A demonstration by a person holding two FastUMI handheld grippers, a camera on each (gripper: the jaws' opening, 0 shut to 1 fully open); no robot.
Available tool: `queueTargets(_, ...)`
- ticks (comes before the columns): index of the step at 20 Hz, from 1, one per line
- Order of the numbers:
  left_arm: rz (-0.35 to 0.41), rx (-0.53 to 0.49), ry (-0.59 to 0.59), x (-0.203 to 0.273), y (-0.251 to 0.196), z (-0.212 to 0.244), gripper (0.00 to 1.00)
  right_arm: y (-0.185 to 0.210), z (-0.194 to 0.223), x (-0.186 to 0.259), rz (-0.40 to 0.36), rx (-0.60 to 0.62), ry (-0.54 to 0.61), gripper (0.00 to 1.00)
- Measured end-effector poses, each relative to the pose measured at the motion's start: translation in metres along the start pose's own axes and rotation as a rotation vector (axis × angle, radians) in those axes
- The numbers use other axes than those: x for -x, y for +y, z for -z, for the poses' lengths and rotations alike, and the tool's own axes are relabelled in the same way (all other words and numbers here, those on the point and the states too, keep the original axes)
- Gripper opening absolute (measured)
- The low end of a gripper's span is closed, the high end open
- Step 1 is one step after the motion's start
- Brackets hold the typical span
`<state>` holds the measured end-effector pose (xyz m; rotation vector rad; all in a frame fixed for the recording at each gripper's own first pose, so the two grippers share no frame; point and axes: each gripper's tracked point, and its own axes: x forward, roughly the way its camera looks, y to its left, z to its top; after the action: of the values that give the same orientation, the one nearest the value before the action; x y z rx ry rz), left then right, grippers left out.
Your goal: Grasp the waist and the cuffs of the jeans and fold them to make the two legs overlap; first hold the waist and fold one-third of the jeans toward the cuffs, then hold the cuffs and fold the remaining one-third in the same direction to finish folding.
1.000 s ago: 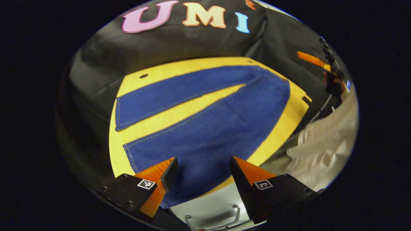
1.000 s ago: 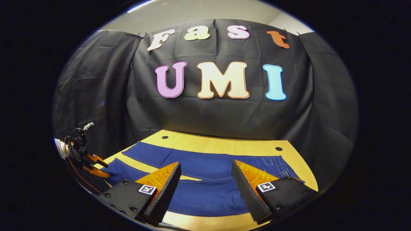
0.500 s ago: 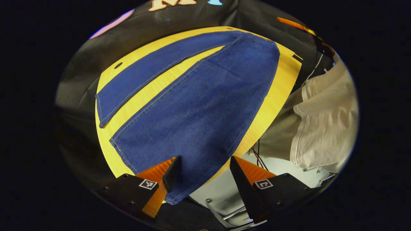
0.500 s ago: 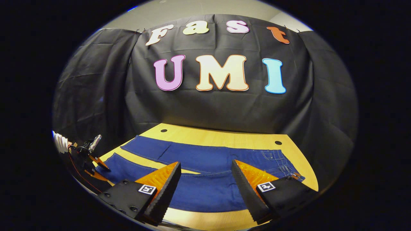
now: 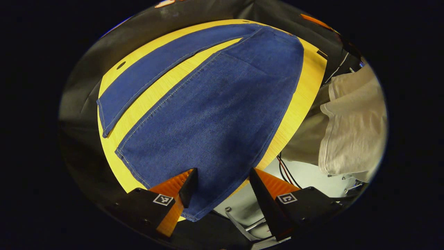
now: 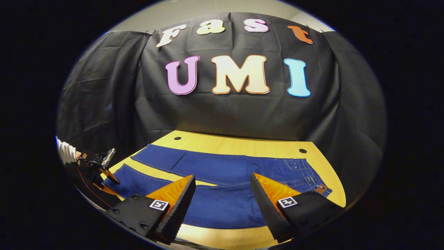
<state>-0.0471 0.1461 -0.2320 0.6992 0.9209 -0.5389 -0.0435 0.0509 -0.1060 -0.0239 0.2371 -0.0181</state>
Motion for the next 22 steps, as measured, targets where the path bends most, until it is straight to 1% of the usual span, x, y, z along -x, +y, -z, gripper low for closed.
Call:
queueTargets(1,0.000,-0.009,0.009,-0.001,0.000,0.000,0.93,-0.001,0.001,-0.002,0.001,-0.008,0.001,0.95)
queueTargets(2,0.002,-0.021,0.018,-0.001,-0.001,0.000,0.94,-0.002,0.001,-0.004,0.000,-0.016,0.002,0.98)
queueTargets(3,0.002,-0.025,0.027,0.000,-0.003,0.000,0.96,-0.004,0.002,-0.006,0.001,-0.024,0.005,0.98)
queueTargets(4,0.002,-0.024,0.035,0.000,-0.004,0.000,0.91,-0.004,0.001,-0.007,0.000,-0.030,0.006,0.98)
queueTargets(7,0.008,-0.034,0.049,-0.001,-0.004,0.001,0.88,-0.009,0.001,-0.011,-0.002,-0.038,0.011,0.98)
queueTargets(9,0.006,-0.052,0.071,-0.002,0.000,-0.001,0.82,-0.013,0.003,-0.013,-0.004,-0.038,0.020,0.98)
queueTargets(10,-0.002,-0.048,0.064,-0.003,0.003,-0.005,0.62,-0.015,0.003,-0.013,-0.007,-0.038,0.023,0.98)
queueTargets(12,-0.016,-0.028,0.092,-0.006,0.008,-0.009,0.21,-0.021,0.004,-0.014,-0.013,-0.034,0.031,0.98)
queueTargets(14,0.001,-0.008,0.131,-0.006,0.007,-0.010,0.02,-0.026,0.008,-0.015,-0.022,-0.025,0.044,0.98)
queueTargets(15,0.015,0.001,0.149,-0.006,0.008,-0.009,0.00,-0.029,0.011,-0.014,-0.028,-0.020,0.055,0.98)
queueTargets(19,0.059,0.012,0.193,-0.005,0.008,-0.011,0.00,-0.045,0.032,-0.014,-0.067,0.023,0.114,0.98)
queueTargets(21,0.062,-0.001,0.199,-0.005,0.008,-0.011,0.00,-0.061,0.054,-0.016,-0.093,0.064,0.178,0.98)
queueTargets(22,0.058,0.007,0.208,-0.005,0.007,-0.011,0.00,-0.070,0.067,-0.016,-0.104,0.094,0.223,0.96)
